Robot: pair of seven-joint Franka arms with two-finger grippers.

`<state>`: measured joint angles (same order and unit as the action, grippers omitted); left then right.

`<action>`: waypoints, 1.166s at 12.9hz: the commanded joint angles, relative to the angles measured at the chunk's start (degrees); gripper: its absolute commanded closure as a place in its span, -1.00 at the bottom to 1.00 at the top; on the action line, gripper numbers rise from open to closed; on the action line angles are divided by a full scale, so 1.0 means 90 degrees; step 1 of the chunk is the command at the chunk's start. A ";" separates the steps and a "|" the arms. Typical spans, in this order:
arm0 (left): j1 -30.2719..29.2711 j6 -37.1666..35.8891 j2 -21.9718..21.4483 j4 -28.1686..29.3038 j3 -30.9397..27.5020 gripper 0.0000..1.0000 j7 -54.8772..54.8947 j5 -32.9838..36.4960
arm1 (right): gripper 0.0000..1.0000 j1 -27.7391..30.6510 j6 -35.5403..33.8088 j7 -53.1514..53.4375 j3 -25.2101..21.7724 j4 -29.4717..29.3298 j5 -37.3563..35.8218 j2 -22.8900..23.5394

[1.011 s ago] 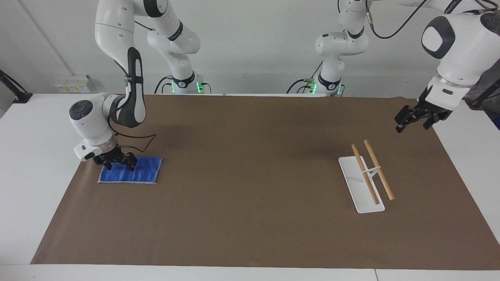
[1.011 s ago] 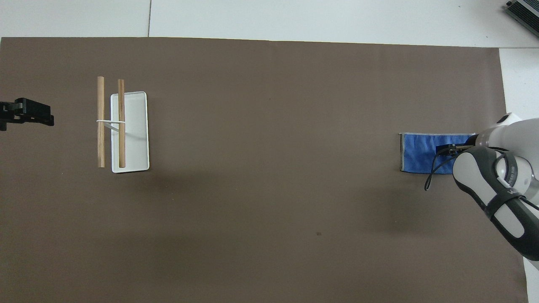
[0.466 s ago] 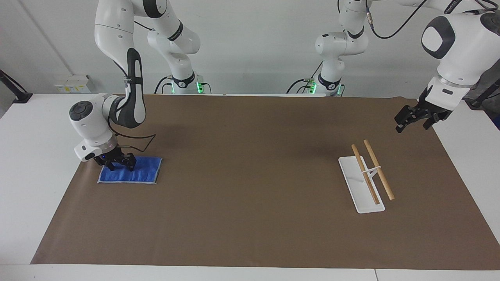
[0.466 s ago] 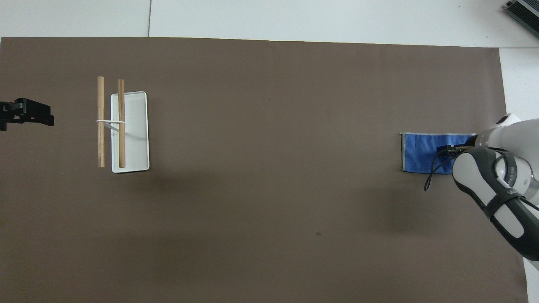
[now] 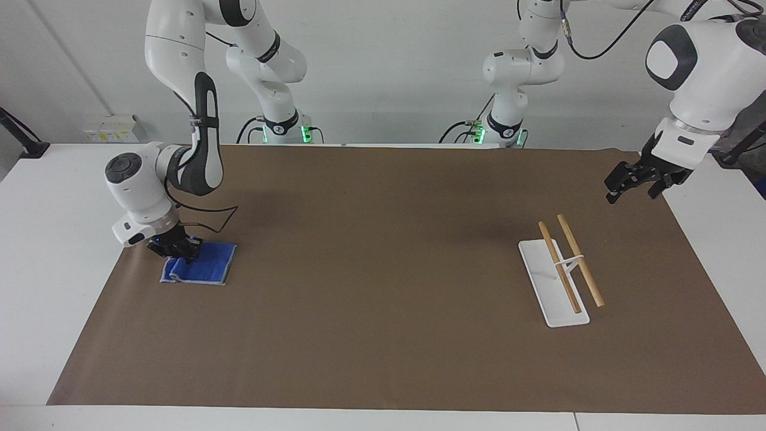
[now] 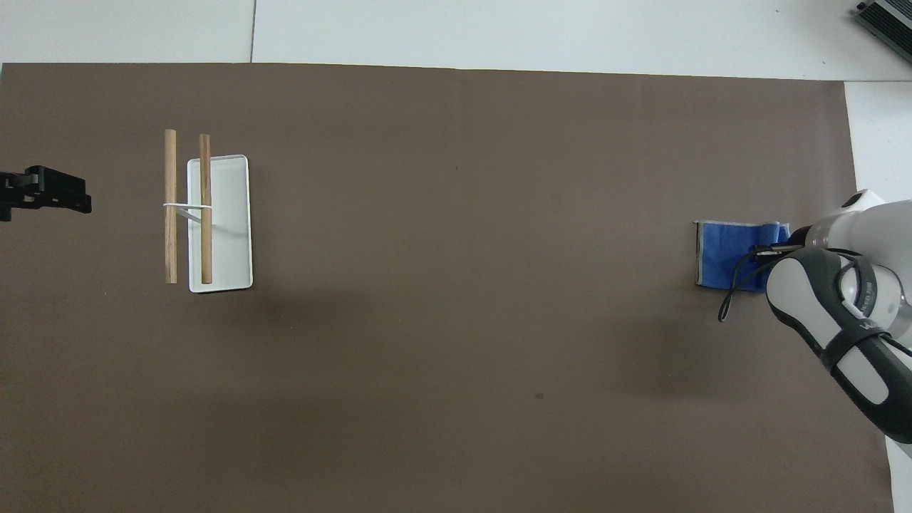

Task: Right arm passes towel to left arm to hang
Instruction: 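Lift the towel with the right gripper while the left gripper reaches forward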

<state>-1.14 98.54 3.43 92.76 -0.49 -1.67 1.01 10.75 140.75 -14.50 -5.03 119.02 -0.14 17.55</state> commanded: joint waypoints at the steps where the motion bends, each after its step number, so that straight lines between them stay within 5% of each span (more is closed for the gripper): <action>1: -0.0020 0.0106 -0.0196 0.0240 0.0005 -1.00 0.0000 0.0054 | 1.00 -0.0023 0.0162 -0.0206 0.0070 0.0106 0.0201 -0.0142; 6: -0.0011 0.0057 -0.0196 0.0240 0.0025 -1.00 0.0010 0.0054 | 1.00 -0.0131 -0.0296 0.0173 0.0372 0.0028 0.0201 -0.0621; 11: 0.0029 0.0037 -0.0254 0.0240 0.0025 -1.00 -0.0009 0.0054 | 1.00 -0.0131 -0.1037 0.1802 0.1279 -0.0176 0.0230 -0.1110; 15: 0.0067 0.0154 -0.0255 0.0240 0.0015 -1.00 -0.0048 0.0054 | 1.00 -0.0131 -0.1732 0.3403 0.2099 -0.0821 0.1031 -0.1120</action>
<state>-1.07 98.55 2.90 92.77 -0.17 -1.68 1.01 8.93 127.85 10.67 11.04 114.26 6.61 7.31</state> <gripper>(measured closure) 0.000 0.885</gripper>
